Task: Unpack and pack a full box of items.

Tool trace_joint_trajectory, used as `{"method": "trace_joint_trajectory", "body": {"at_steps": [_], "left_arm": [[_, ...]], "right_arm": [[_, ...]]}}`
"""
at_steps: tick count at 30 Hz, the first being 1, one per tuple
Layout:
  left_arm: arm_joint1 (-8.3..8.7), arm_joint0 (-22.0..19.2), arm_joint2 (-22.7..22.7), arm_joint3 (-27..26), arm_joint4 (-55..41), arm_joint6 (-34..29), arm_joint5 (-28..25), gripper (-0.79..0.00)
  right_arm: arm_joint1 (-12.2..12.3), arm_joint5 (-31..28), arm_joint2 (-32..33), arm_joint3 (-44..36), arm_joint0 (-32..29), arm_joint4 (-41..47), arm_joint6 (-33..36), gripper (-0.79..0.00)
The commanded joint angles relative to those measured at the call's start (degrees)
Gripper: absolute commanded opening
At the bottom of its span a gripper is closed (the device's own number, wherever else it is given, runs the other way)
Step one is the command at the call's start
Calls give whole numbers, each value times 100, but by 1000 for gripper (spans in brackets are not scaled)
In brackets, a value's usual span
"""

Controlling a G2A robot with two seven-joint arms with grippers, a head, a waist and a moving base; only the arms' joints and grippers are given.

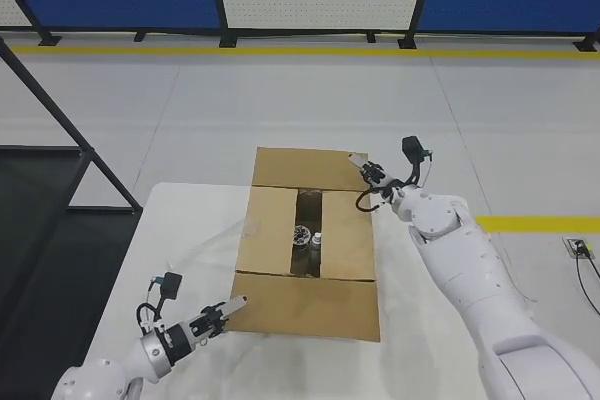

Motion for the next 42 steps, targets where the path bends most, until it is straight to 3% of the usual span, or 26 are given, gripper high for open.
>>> {"method": "trace_joint_trajectory", "body": {"at_steps": [1,14,26,37,42], "left_arm": [[12,2,-9,12,-52,6,-27,0],[53,65,-56,-67,-743,164,-259,0],[78,42,4,-229,-1040,480,-372,0],[79,-158,200,-428,-663,1246,-359,0],[47,-415,528,-460,-364,1764,-150,0]], "right_arm": [[23,-96,52,26,8,94,208,0],[216,-956,320,115,39,438,1157,0],[357,-1500,536,-292,-135,818,1588,0],[508,-1505,577,-984,-278,744,2141,0],[585,-1404,612,-1521,-515,752,2382,0]]}}
